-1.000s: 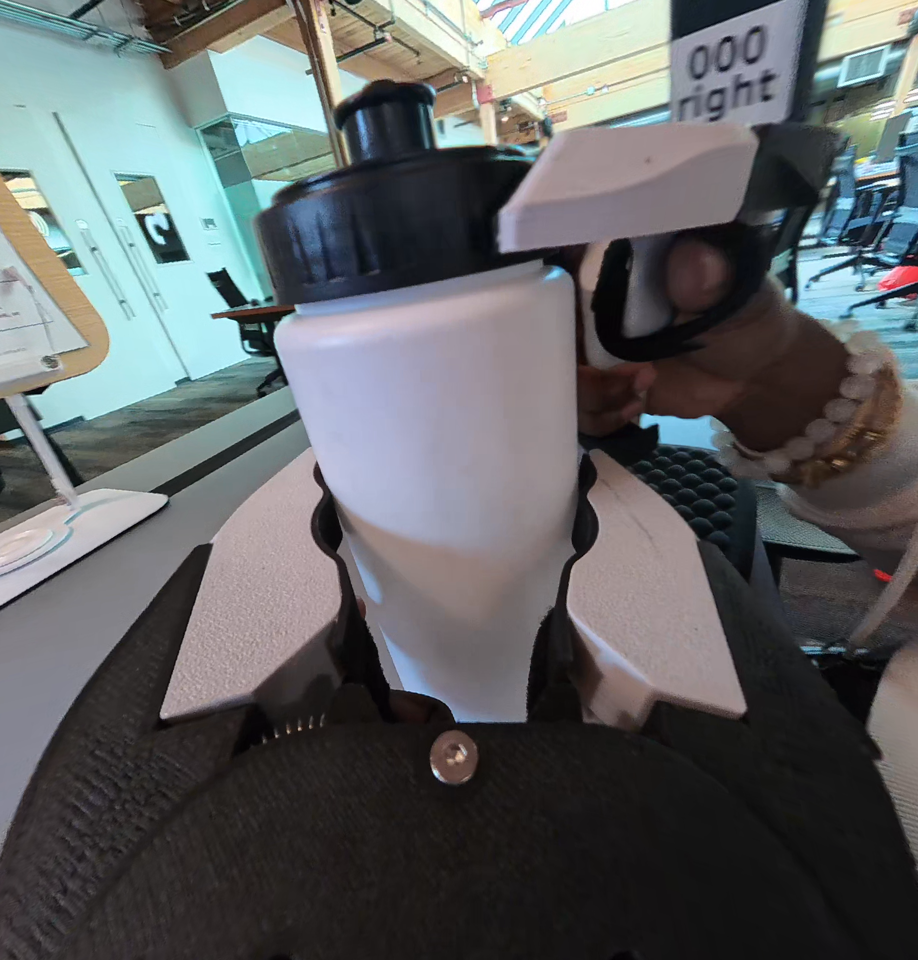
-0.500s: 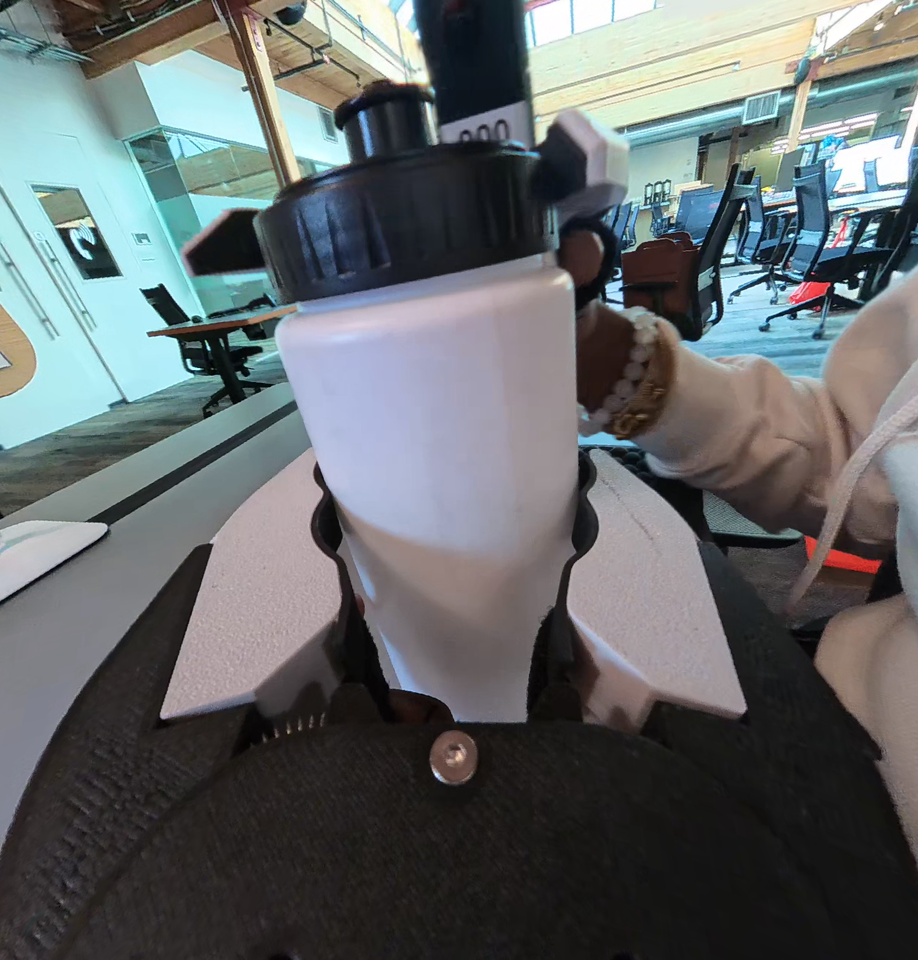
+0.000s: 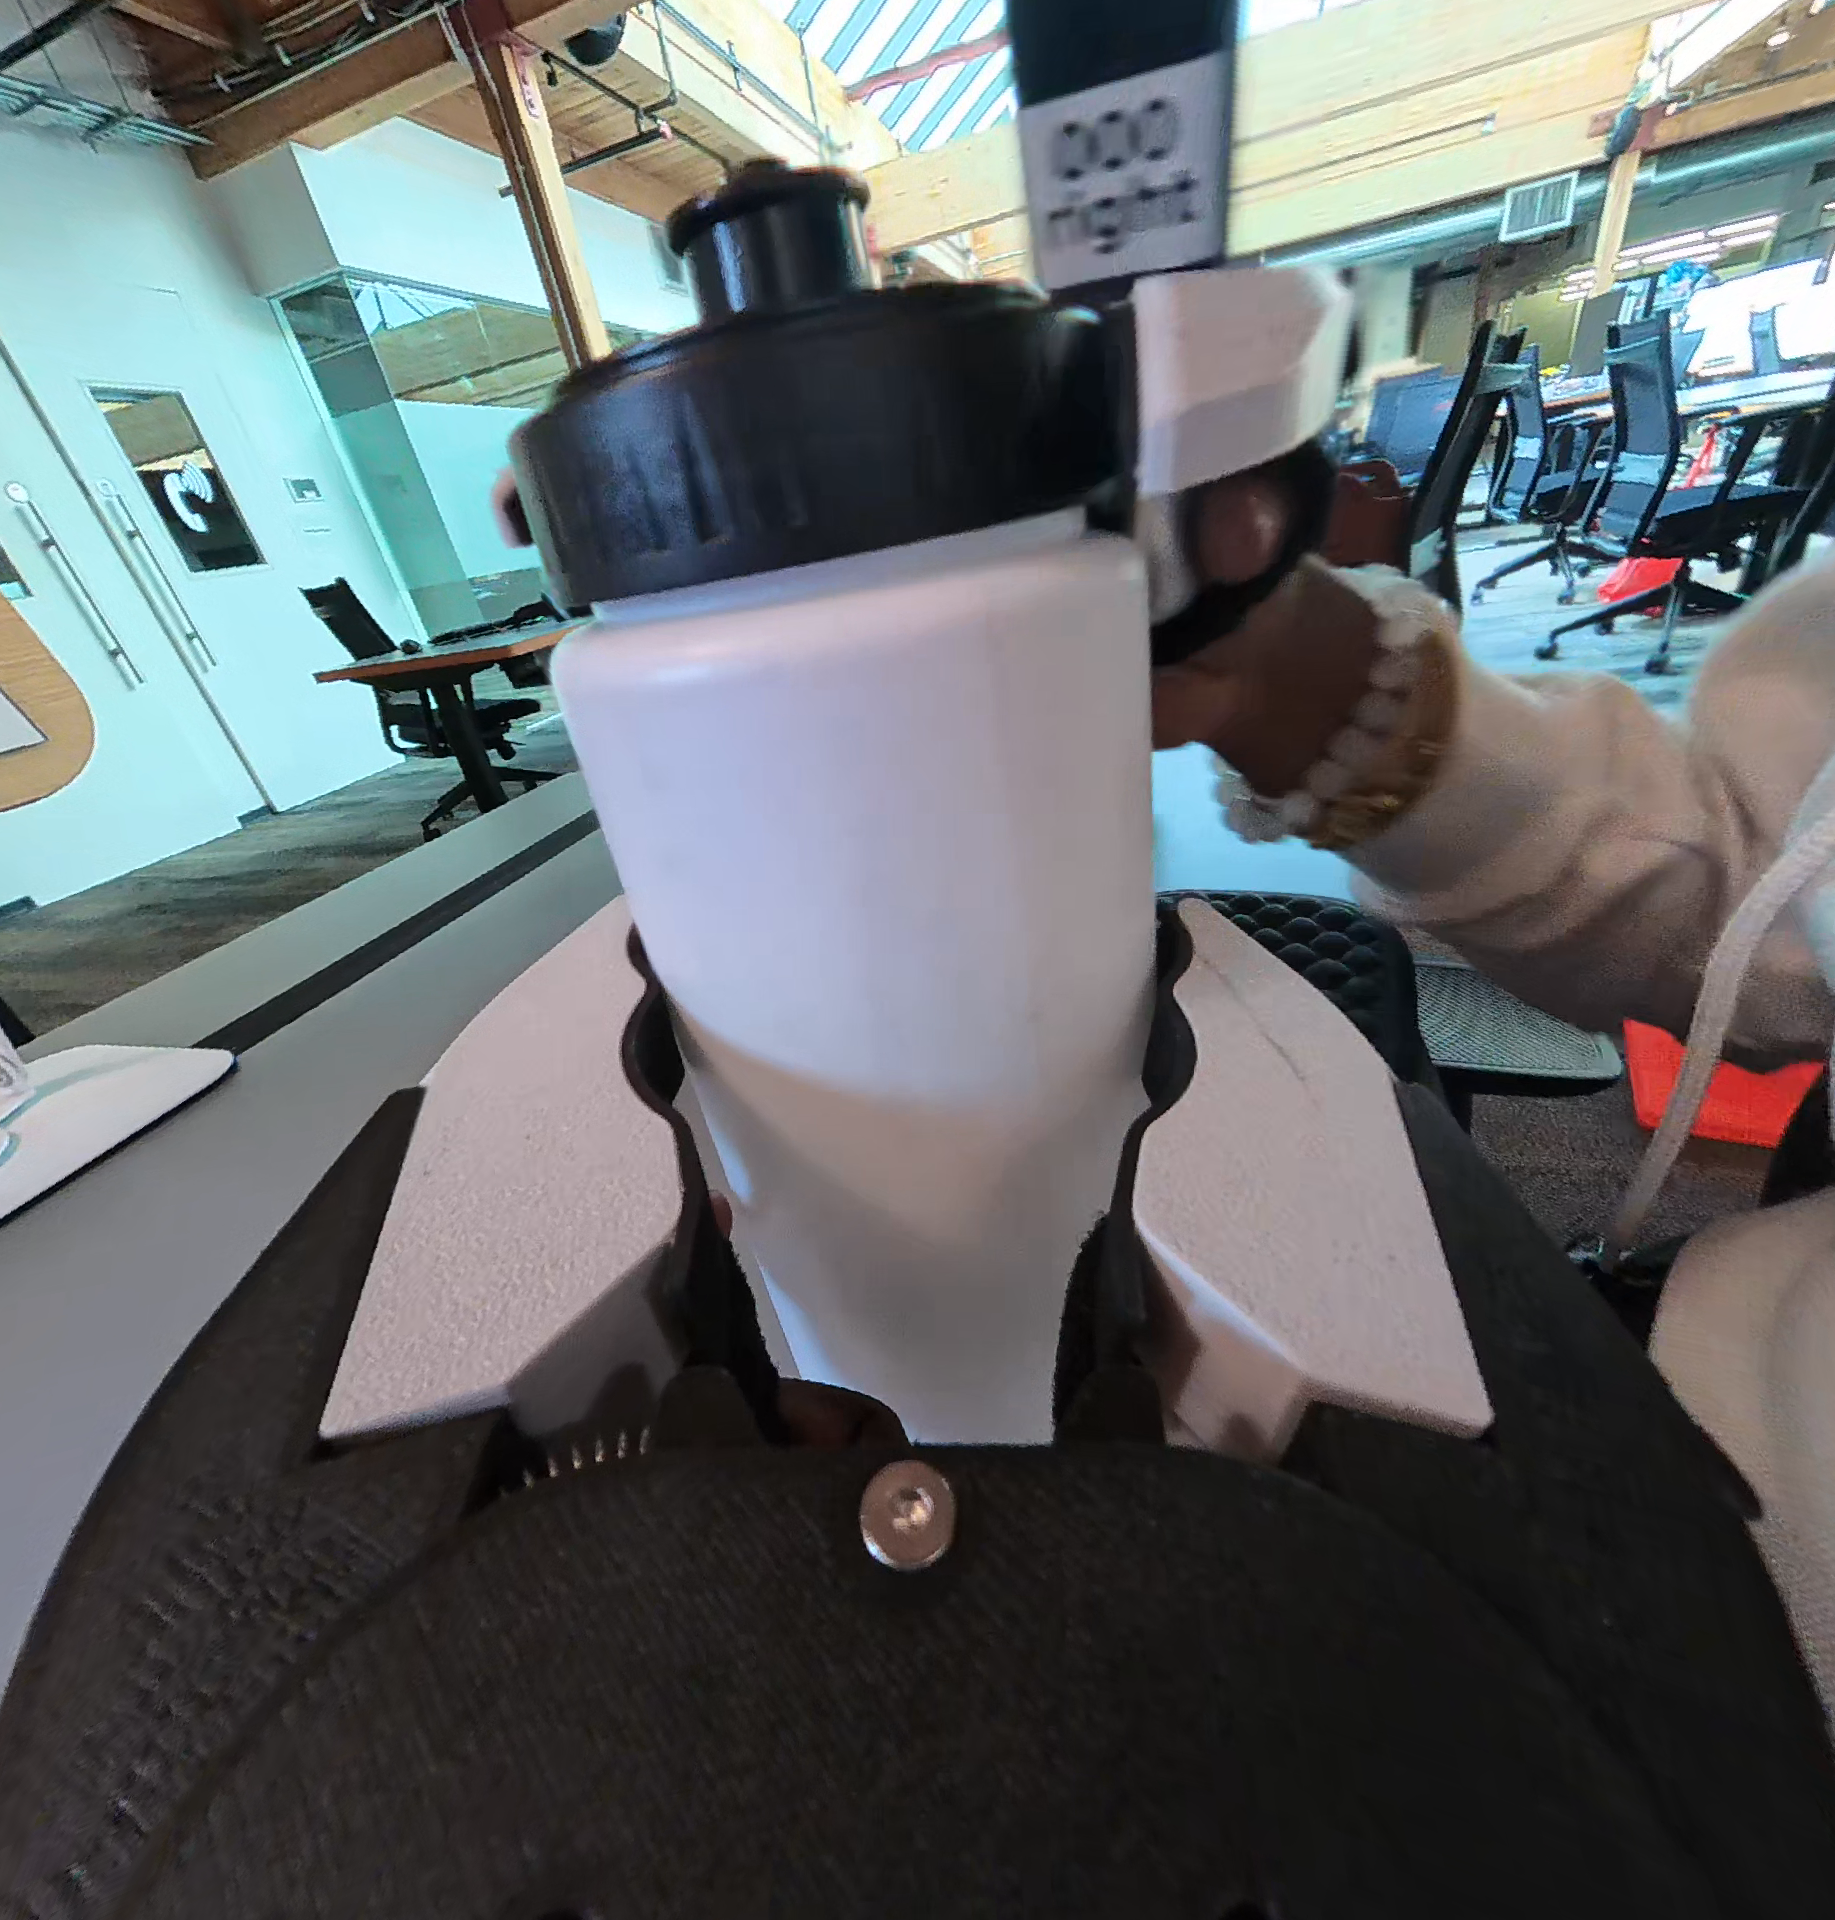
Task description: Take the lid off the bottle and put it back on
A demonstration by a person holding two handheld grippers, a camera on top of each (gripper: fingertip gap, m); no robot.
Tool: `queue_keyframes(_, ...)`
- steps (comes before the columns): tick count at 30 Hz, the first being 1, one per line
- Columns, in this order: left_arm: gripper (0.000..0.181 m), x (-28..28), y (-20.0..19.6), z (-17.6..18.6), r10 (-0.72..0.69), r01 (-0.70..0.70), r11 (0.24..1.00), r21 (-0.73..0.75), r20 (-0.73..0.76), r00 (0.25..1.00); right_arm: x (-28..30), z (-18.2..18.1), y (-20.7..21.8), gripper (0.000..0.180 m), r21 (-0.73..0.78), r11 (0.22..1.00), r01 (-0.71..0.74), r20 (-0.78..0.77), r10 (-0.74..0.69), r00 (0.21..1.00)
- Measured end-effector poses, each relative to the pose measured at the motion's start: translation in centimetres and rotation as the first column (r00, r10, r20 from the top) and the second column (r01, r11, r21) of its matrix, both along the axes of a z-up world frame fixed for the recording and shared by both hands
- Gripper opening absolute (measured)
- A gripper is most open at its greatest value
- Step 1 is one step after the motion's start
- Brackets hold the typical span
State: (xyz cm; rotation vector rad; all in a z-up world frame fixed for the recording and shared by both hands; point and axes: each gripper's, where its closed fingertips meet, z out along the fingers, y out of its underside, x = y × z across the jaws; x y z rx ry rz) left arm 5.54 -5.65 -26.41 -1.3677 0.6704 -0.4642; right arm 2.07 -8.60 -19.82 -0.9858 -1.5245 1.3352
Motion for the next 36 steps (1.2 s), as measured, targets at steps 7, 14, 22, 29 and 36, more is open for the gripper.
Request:
queue_keyframes(7,0.089,1.2,-0.9,0.0,-0.094,0.094,0.996,0.002,0.002,0.996,1.9,-0.1,-1.6,0.075,-0.024,0.755,-0.656,0.045,0.656,0.753)
queue_keyframes(14,0.089,1.1,-0.9,0.0,-0.095,0.095,0.995,-0.006,0.015,0.995,1.7,0.1,-1.5,0.075,-0.113,0.628,-0.77,-0.036,0.772,0.635)
queue_keyframes(22,0.089,0.4,0.0,0.0,0.011,-0.011,1.0,0.007,0.0,1.0,-0.2,0.7,0.3,0.102,-0.174,0.984,-0.046,-0.007,0.046,0.999)
queue_keyframes(29,0.089,0.0,0.2,0.0,0.037,-0.037,0.999,0.002,0.004,0.999,-0.5,0.2,1.2,0.082,-0.004,0.936,0.353,-0.022,-0.353,0.935)
queue_keyframes(36,0.089,0.6,-0.5,0.0,-0.036,0.036,0.999,0.005,-0.005,0.999,0.4,0.3,-0.6,0.076,-0.044,0.962,-0.27,0.004,0.271,0.963)
